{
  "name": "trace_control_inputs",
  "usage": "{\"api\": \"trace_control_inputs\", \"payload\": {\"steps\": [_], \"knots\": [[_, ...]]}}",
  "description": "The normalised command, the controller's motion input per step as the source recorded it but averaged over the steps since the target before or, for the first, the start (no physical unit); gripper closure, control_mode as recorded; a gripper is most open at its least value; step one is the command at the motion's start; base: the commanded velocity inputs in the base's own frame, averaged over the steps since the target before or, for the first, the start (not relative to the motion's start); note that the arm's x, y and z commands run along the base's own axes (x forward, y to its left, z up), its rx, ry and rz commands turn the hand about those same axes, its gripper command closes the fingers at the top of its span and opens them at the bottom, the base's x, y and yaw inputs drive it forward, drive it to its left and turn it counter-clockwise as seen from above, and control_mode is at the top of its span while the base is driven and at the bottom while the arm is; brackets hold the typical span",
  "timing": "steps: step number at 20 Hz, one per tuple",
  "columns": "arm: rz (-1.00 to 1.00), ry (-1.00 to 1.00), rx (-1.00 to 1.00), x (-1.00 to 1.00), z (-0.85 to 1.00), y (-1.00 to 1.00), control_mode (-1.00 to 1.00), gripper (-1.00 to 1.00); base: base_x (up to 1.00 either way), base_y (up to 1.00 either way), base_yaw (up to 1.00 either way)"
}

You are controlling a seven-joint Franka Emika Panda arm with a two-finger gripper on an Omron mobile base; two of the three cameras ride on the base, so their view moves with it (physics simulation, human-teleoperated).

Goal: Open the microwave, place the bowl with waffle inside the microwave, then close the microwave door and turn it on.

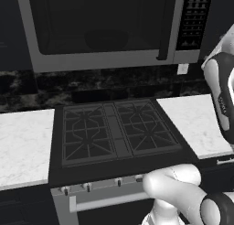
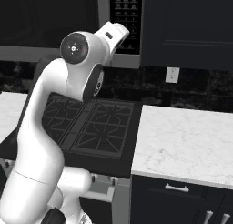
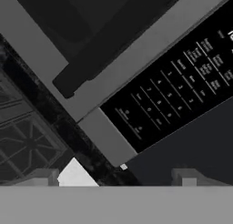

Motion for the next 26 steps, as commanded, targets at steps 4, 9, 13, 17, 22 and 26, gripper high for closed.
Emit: {"api": "trace_control_inputs", "payload": {"steps": [4, 9, 13, 17, 22, 26], "knots": [[0.32, -0.10, 0.09, -0.33, 0.09, -0.46, -1.00, -1.00, 0.00, 0.00, 0.00], [0.51, -0.16, 0.01, -0.05, -0.04, 0.11, -1.00, -1.00, 0.00, 0.00, 0.00], [0.29, -0.18, -0.11, 0.52, -0.30, 0.27, -1.00, -1.00, 0.00, 0.00, 0.00], [0.03, -0.12, -0.23, 0.71, -0.40, 0.04, -1.00, -1.00, 0.00, 0.00, 0.00], [-0.10, -0.15, -0.17, 0.42, -0.14, 0.00, -1.00, 1.00, 0.00, 0.00, 0.00], [-0.18, -0.09, -0.06, 0.28, 0.03, 0.00, -1.00, 1.00, 0.00, 0.00, 0.00]]}}
